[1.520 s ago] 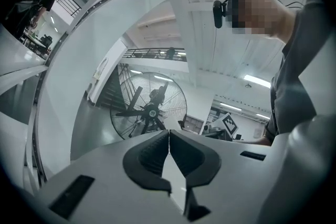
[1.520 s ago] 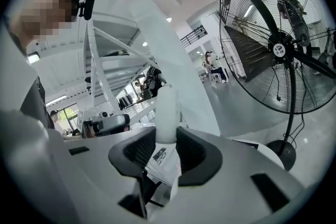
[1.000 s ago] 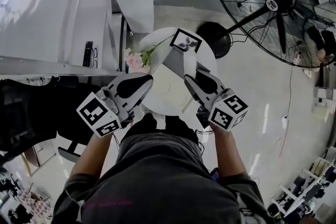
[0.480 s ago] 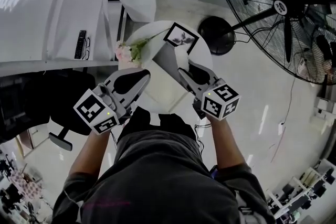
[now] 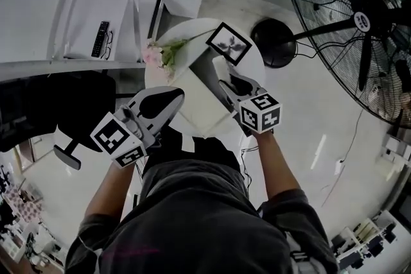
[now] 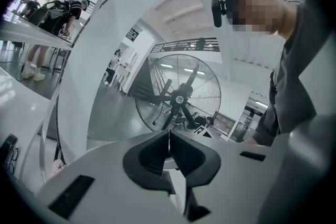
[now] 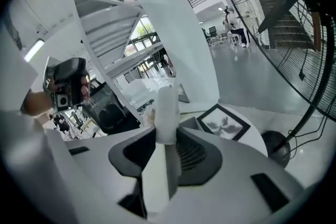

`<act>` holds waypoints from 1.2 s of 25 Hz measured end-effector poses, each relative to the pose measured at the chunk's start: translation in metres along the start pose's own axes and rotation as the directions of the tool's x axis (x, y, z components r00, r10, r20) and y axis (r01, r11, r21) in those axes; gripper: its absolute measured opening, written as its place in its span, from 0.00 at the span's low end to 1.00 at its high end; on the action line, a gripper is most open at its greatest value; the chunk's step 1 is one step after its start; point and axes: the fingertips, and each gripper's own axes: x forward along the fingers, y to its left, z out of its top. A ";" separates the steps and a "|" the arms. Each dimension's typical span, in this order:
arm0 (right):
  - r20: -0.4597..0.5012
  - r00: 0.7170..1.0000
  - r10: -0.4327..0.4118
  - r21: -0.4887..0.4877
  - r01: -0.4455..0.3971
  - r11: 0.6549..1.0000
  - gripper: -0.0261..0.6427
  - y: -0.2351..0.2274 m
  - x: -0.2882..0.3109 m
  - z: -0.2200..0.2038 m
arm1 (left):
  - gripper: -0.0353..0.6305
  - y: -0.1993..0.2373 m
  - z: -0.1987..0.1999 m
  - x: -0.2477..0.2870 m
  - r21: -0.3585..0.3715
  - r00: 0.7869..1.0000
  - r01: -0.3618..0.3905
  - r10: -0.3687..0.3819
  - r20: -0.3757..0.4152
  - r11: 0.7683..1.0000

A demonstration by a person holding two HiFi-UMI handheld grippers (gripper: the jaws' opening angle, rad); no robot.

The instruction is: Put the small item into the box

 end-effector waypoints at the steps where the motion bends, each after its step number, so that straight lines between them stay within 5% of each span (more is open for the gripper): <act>1: -0.021 1.000 -0.010 -0.014 0.010 1.000 0.23 -0.003 0.005 -0.005 | 0.09 0.002 -0.002 -0.002 -0.004 1.000 -0.006 0.006 -0.003 1.000; 12: -0.227 0.955 -0.190 -0.219 0.139 0.966 0.23 -0.036 0.045 -0.065 | 0.09 0.015 -0.024 -0.015 -0.021 0.999 -0.031 0.030 -0.038 0.999; 20: -0.331 0.901 -0.280 -0.264 0.197 0.944 0.23 -0.051 0.059 -0.090 | 0.09 0.024 -0.039 -0.025 -0.044 0.998 -0.033 0.030 -0.049 0.999; 30: -0.398 0.869 -0.295 -0.274 0.195 0.942 0.24 -0.052 0.073 -0.104 | 0.09 0.028 -0.040 -0.031 -0.049 0.998 -0.032 0.030 -0.053 0.998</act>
